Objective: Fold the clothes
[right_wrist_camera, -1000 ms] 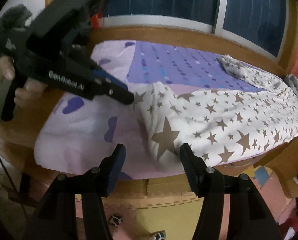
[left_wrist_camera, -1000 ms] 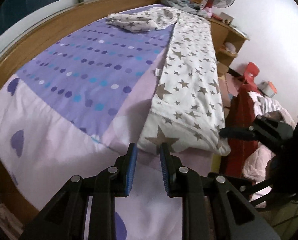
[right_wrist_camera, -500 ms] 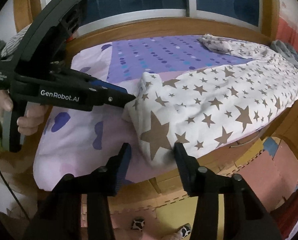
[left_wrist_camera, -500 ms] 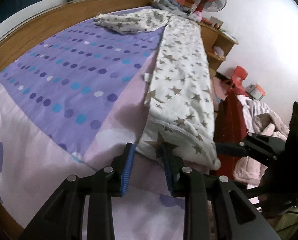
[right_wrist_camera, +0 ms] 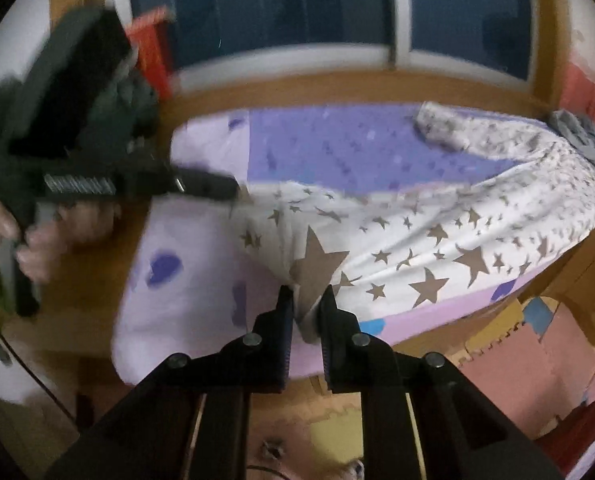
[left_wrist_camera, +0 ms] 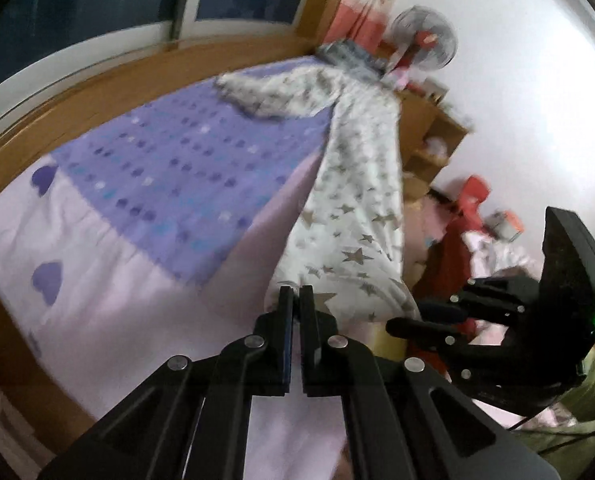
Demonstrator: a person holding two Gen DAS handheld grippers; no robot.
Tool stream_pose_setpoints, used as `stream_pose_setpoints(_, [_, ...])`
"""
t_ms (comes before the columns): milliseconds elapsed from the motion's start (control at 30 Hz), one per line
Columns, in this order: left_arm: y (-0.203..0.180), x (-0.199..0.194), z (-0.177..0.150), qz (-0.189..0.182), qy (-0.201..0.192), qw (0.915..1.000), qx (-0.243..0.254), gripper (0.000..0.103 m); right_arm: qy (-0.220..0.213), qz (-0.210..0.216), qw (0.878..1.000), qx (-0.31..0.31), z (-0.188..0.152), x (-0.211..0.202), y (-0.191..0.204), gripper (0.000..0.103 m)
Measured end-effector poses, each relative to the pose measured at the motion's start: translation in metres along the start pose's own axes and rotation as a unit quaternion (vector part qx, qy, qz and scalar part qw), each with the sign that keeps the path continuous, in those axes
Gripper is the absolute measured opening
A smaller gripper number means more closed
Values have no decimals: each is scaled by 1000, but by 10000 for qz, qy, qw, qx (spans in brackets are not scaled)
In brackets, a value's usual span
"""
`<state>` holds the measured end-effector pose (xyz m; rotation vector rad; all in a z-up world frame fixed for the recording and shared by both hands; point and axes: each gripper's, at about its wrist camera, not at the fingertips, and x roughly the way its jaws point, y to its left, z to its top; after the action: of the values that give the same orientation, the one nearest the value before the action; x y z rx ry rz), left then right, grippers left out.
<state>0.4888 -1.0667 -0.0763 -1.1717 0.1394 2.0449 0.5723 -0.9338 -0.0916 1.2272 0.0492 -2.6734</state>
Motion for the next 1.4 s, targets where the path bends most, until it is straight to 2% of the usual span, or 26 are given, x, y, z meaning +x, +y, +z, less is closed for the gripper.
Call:
stream_pose_setpoints(133, [10, 14, -21, 498, 346, 9981, -98, 3, 564, 21, 9980, -271, -22, 25, 17, 22])
stream_pose_setpoints(167, [13, 16, -26, 601, 419, 9972, -128, 3, 579, 117, 9974, -402, -26, 23, 24, 23])
stream_pose_setpoints(267, [18, 12, -34, 586, 481, 9969, -198, 3, 464, 363, 9948, -829, -34, 7, 45, 39])
stream_pose_setpoints(333, [15, 8, -38, 518, 434, 9975, -183, 4, 169, 203, 9954, -924, -36, -6, 49, 51])
stream_pose_setpoints(467, [7, 2, -36, 382, 290, 9987, -152, 19, -249, -136, 9975, -645, -35, -13, 36, 51])
stream_pose_setpoints(567, [2, 6, -33, 378, 289, 9986, -211, 19, -333, -232, 9960, -793, -29, -6, 36, 48])
stream_pose_setpoints(700, [2, 15, -32, 394, 368, 9979, -354, 19, -130, -149, 9963, -832, -16, 20, 27, 30])
stream_pose_setpoints(733, [2, 16, -32, 388, 378, 9978, -379, 19, -43, -100, 9974, -709, -13, 27, 19, 14])
stream_pose_setpoints(767, [1, 17, -32, 389, 378, 9978, -380, 19, 20, 47, 9990, -445, -9, 30, 6, 7])
stream_pose_setpoints(833, [0, 17, -33, 389, 380, 9978, -383, 19, 91, 495, 9983, 283, 1, 34, -26, 7])
stream_pose_setpoints(900, [1, 18, -32, 390, 379, 9978, -379, 19, 80, 633, 9917, 1120, 7, 37, -63, 7])
stream_pose_setpoints(967, [2, 20, -29, 393, 366, 9977, -409, 19, 91, 744, 9784, 1927, 9, 44, -99, 8])
stream_pose_setpoints(1033, [3, 22, -26, 403, 353, 9976, -449, 19, 91, 1041, 9552, 2769, 6, 48, -131, 10])
stream_pose_setpoints(1067, [4, 23, -24, 409, 346, 9975, -470, 19, 45, 968, 9486, 3014, 4, 44, -141, 10])
stream_pose_setpoints(1100, [5, 24, -23, 408, 339, 9974, -493, 19, -22, 846, 9469, 3101, 3, 39, -147, 12])
stream_pose_setpoints(1167, [6, 26, -21, 373, 327, 9972, -562, 19, -169, 588, 9536, 2949, 3, 27, -147, 20])
stream_pose_setpoints(1233, [7, 29, -20, 356, 339, 9970, -600, 19, -318, 366, 9642, 2608, 4, 13, -138, 39])
stream_pose_setpoints(1267, [7, 30, -20, 368, 354, 9968, -609, 19, -348, 317, 9706, 2360, 5, 9, -130, 45])
stream_pose_setpoints(1300, [7, 32, -19, 375, 368, 9967, -620, 19, -356, 276, 9775, 2063, 7, 7, -121, 57])
stream_pose_setpoints(1333, [7, 33, -19, 367, 383, 9966, -634, 19, -354, 181, 9839, 1740, 9, 7, -111, 60])
stream_pose_setpoints(1400, [7, 35, -20, 376, 419, 9962, -665, 20, -336, -147, 9927, 1146, 14, 12, -93, 60])
